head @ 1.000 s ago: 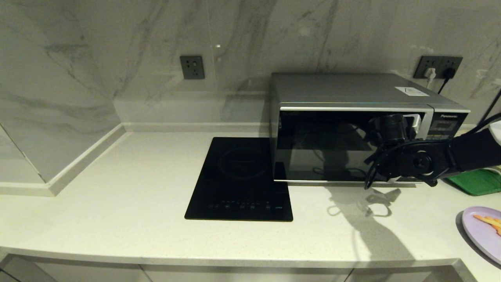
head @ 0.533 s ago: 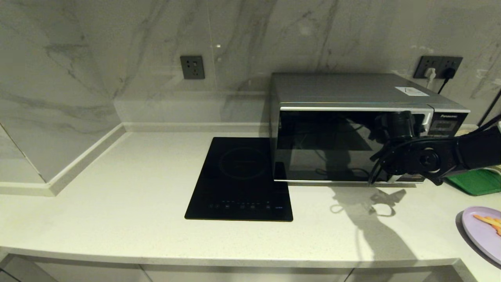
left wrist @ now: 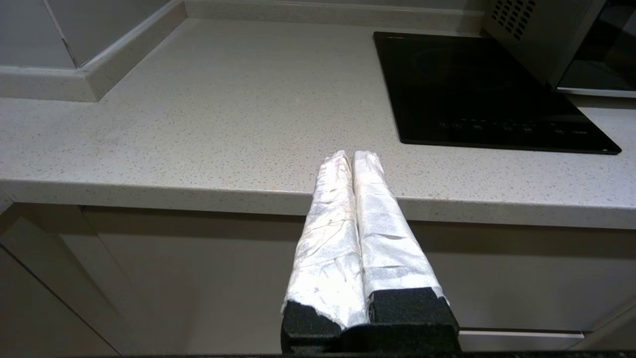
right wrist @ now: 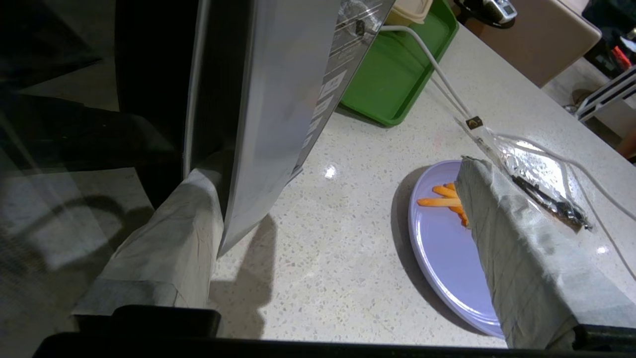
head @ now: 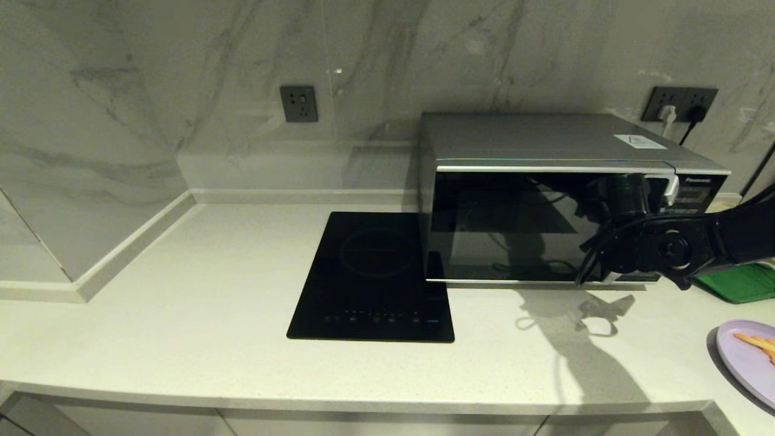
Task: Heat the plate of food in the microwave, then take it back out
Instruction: Open the microwave oven
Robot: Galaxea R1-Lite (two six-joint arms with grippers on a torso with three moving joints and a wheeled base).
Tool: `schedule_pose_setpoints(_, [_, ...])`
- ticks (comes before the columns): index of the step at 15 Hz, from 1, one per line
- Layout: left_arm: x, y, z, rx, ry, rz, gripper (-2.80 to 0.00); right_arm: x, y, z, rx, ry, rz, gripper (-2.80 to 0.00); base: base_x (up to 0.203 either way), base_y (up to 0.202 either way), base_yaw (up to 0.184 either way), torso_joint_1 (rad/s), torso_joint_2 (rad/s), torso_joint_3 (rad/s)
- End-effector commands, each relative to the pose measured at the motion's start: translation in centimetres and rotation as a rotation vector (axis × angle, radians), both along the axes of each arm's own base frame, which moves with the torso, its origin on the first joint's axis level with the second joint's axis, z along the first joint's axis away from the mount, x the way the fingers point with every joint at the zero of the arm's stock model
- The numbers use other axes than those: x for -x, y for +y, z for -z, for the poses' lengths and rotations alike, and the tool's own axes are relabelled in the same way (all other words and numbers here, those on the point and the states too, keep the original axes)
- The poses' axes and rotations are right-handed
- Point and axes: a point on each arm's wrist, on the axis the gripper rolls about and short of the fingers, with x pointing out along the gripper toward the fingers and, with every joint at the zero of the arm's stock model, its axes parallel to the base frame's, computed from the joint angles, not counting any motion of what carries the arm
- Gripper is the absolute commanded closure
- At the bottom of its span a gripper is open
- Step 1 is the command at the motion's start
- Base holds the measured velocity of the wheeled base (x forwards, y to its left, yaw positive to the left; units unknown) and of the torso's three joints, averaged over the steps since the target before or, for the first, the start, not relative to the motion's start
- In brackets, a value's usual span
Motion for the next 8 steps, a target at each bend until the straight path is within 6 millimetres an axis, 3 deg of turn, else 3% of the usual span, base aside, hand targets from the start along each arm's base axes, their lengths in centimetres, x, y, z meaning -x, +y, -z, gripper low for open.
schedule_pose_setpoints(1, [0.0,0.0,0.0,0.001,-0.001,-0.001,0.00,1.0,-0.1,-0.5,0.004,-0.006,0.009,-2.80,0.000,0.000,0.000,0.000,0.00,0.000])
schedule_pose_setpoints(4, [0.0,0.0,0.0,0.001,-0.001,-0.001,0.00,3.2,0.5,-1.5,-0.005,-0.007,-0.025,-2.80,0.000,0.000,0.000,0.000,0.00,0.000])
schedule_pose_setpoints(8, [0.0,0.0,0.0,0.001,-0.001,-0.001,0.00,6.5,3.4,-2.7,-0.026,0.012,-0.162,-2.80,0.000,0.000,0.000,0.000,0.00,0.000])
